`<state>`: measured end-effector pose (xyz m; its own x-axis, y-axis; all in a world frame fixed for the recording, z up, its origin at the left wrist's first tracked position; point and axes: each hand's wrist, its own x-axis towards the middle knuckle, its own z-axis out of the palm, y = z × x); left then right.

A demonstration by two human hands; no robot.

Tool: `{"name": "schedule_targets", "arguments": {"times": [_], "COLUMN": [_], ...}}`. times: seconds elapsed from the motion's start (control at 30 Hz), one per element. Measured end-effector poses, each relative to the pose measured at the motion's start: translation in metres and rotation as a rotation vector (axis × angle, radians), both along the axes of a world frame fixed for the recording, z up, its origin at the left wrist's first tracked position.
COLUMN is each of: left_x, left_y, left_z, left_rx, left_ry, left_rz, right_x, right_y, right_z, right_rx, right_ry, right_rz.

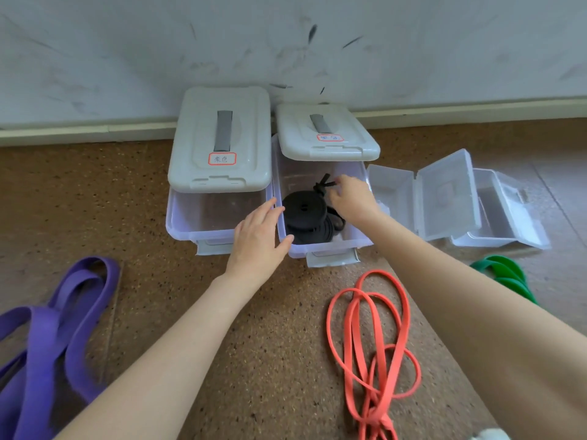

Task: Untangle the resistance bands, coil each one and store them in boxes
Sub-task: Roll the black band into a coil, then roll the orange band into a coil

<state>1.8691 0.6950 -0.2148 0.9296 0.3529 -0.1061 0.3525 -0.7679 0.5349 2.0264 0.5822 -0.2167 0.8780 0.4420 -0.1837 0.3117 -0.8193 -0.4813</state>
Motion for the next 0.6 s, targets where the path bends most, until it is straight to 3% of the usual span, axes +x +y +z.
{"name": "schedule_targets", "arguments": {"times": [0.13, 0.27, 0.33, 0.43, 0.5, 0.6], "left_x": [-0.023, -0.061, -0.083, -0.11, -0.125, -0.145], "left_y": [-0.039, -0.085, -0.105, -0.128, -0.136, -0.142], "left_z": [0.014, 0.0, -0.015, -0.032, -0.037, -0.038], "left_rx": [-0.01, -0.119, -0.176, -0.25, -0.271, -0.302], "left_ry": [-0.207, -0.138, -0.029, 0.137, 0.204, 0.29], "left_rz": [0.065, 0.001, -0.055, -0.148, -0.184, -0.245], "right_x": [-0.041, -0.101, -0.136, -0.186, -0.213, -0.234], "right_y": [-0.049, -0.104, -0.13, -0.167, -0.184, -0.197], "right_z": [0.032, 0.025, 0.0, -0.042, -0.055, -0.058], "right_rx": [0.135, 0.202, 0.048, -0.374, -0.502, -0.522], "right_ry": [-0.055, -0.088, 0.006, 0.327, 0.516, 0.443], "right_rz": [-0.014, -0.162, -0.156, 0.001, 0.044, 0.159]}}
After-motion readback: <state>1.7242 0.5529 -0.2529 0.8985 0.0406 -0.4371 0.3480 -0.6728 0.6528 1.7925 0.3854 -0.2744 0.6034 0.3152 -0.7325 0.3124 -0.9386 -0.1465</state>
